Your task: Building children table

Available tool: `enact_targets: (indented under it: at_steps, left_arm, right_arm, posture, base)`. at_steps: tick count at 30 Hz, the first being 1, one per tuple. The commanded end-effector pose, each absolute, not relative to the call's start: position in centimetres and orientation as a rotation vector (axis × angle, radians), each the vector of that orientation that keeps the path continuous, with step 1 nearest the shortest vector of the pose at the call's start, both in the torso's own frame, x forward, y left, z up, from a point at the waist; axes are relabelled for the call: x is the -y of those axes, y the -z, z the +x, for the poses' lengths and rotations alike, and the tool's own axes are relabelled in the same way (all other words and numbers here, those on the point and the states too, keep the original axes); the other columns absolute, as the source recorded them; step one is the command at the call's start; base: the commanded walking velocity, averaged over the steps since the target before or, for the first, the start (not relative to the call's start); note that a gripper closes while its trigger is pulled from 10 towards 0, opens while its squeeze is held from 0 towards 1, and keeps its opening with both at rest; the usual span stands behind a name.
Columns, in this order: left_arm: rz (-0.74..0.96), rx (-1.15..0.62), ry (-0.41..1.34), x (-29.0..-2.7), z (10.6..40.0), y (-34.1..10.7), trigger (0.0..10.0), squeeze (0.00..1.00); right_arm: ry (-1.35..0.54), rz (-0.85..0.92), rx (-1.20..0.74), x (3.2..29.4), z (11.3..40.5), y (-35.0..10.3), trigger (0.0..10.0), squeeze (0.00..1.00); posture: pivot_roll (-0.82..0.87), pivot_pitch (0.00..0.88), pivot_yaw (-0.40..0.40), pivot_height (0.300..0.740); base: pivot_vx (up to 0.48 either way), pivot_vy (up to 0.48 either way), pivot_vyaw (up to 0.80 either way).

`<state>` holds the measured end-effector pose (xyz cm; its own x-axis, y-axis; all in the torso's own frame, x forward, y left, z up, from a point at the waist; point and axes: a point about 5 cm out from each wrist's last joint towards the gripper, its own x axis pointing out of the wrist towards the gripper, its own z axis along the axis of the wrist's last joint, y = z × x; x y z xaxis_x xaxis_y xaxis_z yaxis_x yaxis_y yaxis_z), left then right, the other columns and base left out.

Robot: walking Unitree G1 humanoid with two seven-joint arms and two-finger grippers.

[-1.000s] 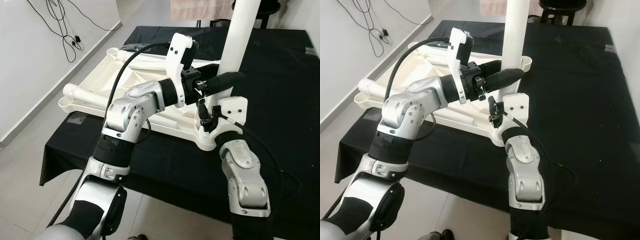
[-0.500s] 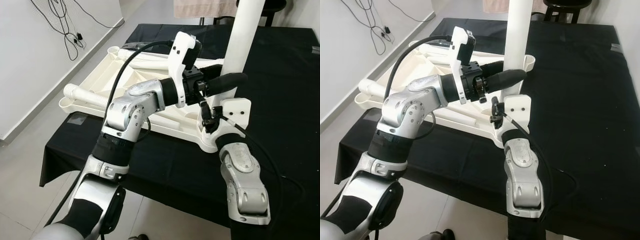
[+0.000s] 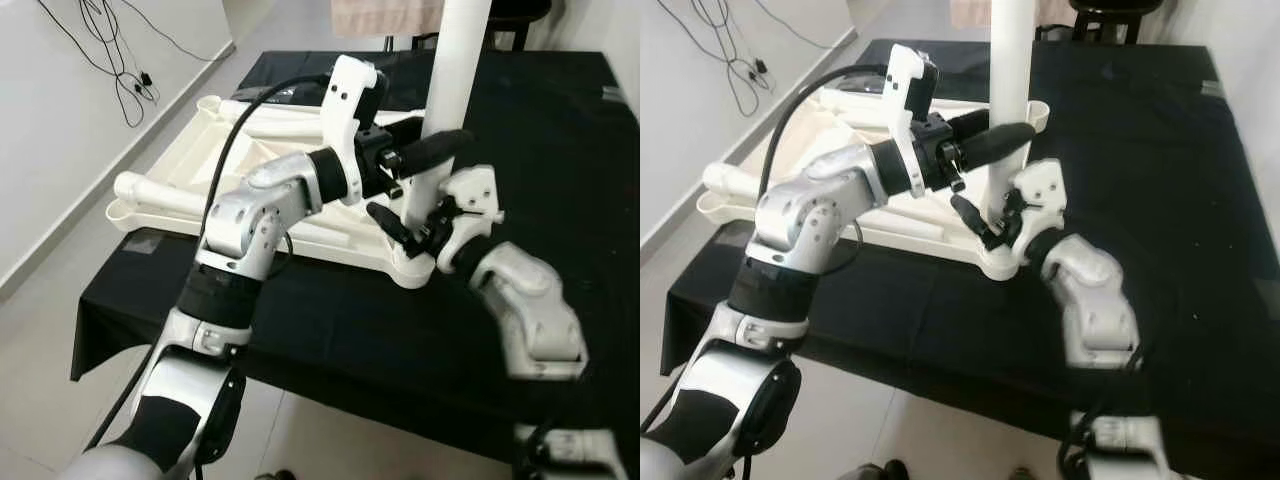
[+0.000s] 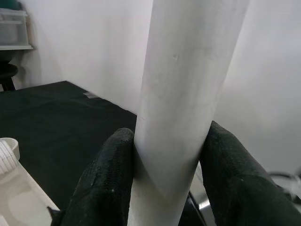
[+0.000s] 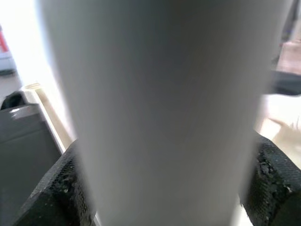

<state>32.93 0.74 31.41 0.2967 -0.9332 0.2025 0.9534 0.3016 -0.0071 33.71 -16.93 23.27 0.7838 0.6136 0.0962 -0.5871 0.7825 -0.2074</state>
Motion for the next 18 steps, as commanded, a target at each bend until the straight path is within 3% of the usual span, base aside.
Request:
enact_targets:
  at_steps: [1, 4, 5, 6, 18]
  left_arm:
    - [-0.125, 0.134, 1.332, 0.4, 32.2, -30.7, 0.0, 0.00]
    - [-0.126, 0.134, 1.335, 0.5, 32.1, -30.7, 0.0, 0.00]
    - [-0.126, 0.134, 1.336, 0.5, 32.1, -30.7, 0.0, 0.00]
    - [-0.127, 0.134, 1.336, 0.5, 32.1, -30.7, 0.0, 0.00]
    - [-0.120, 0.143, 1.328, 0.4, 32.0, -30.8, 0.0, 0.00]
  right_arm:
    - [-0.828, -0.173, 0.164, 15.0, 34.0, -23.3, 10.0, 0.00]
    - [-0.923, -0.200, 0.140, 14.5, 34.6, -23.1, 10.0, 0.00]
    - [-0.932, -0.194, 0.136, 14.4, 35.0, -23.1, 4.5, 0.00]
    - [-0.938, -0.181, 0.137, 14.4, 35.3, -23.1, 0.0, 0.00]
    - [-1.005, -0.153, 0.135, 14.6, 36.3, -22.9, 0.0, 0.00]
  posture:
    - [-0.03, 0.149, 0.105, 0.740]
    - [-0.03, 0.151, 0.103, 0.740]
    - [-0.02, 0.152, 0.100, 0.740]
    - [-0.02, 0.152, 0.099, 0.740]
    - [-0.02, 0.161, 0.094, 0.740]
  base:
    - [0.000, 0.000, 0.00]
    - [0.000, 0.000, 0.00]
    - [0.000, 0.000, 0.00]
    - [0.000, 0.000, 0.00]
    - [0.000, 0.000, 0.00]
